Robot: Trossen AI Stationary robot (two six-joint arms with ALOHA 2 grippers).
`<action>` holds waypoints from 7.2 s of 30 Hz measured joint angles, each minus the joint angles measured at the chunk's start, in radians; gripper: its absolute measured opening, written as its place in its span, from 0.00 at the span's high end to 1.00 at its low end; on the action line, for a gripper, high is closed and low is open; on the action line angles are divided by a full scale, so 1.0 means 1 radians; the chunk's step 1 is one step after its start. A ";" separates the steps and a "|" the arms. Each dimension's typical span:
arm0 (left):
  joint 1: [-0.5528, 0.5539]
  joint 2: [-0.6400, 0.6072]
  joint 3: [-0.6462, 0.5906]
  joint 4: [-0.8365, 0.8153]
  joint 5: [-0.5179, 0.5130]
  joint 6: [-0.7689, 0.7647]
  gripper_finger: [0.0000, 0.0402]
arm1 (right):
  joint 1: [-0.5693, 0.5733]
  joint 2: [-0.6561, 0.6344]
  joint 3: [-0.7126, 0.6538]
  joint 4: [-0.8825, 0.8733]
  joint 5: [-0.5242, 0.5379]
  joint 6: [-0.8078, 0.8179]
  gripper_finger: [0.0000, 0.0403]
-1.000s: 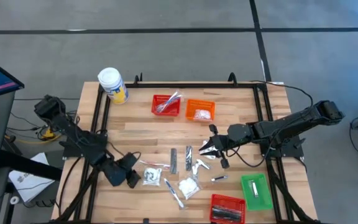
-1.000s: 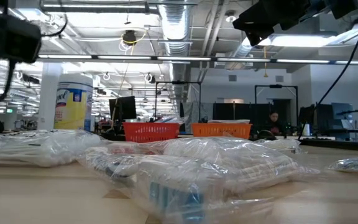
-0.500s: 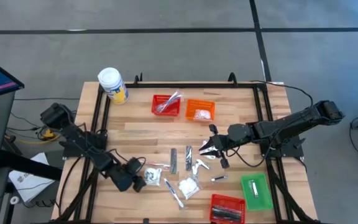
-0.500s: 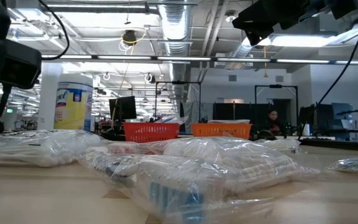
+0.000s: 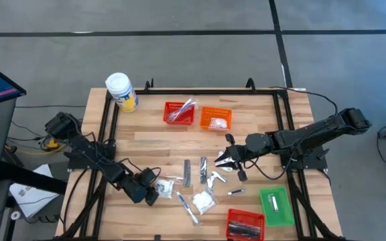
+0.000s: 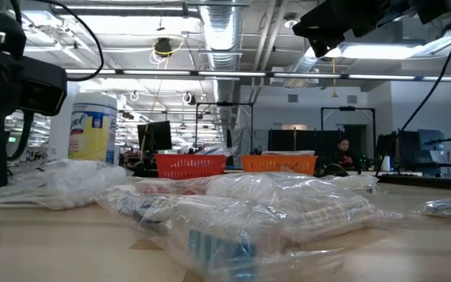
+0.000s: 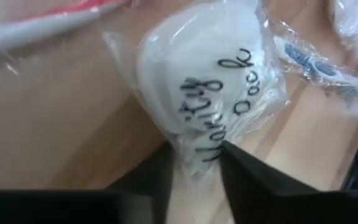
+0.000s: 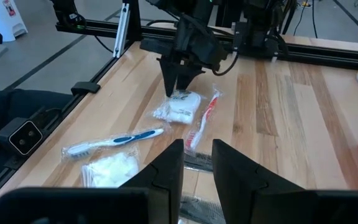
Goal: Pick & Place Travel size toiletries
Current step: Put the white cotton pack into the orange bin
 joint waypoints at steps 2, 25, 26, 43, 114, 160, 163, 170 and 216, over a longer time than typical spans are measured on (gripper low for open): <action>0.002 0.001 0.000 0.000 -0.010 0.028 0.84 | 0.000 0.000 0.000 0.000 0.000 0.000 0.81; 0.036 -0.206 0.037 0.006 -0.200 0.579 1.00 | -0.024 0.253 0.043 0.267 0.002 0.066 0.81; 0.034 -0.206 0.046 0.006 -0.265 0.625 1.00 | -0.035 0.273 0.050 0.293 0.002 0.080 0.81; 0.103 -0.197 0.159 0.127 -0.691 1.149 1.00 | -0.106 0.354 0.054 0.570 0.006 0.166 0.81; 0.155 -0.106 0.155 0.193 -0.695 1.227 0.92 | -0.131 0.428 0.131 0.525 0.080 0.156 0.97; 0.245 -0.199 0.153 1.079 -0.059 1.775 0.64 | 0.051 0.329 0.158 1.291 0.058 -0.293 1.00; 0.243 -0.199 0.153 1.073 -0.054 1.770 0.64 | 0.068 0.355 0.173 1.281 0.053 -0.312 1.00; 0.240 -0.199 0.153 0.993 -0.062 1.695 0.64 | 0.080 0.394 0.231 1.202 0.055 -0.317 0.99; 0.210 -0.219 0.153 1.029 0.044 1.778 0.43 | 0.132 0.633 0.368 1.293 0.150 -0.348 0.99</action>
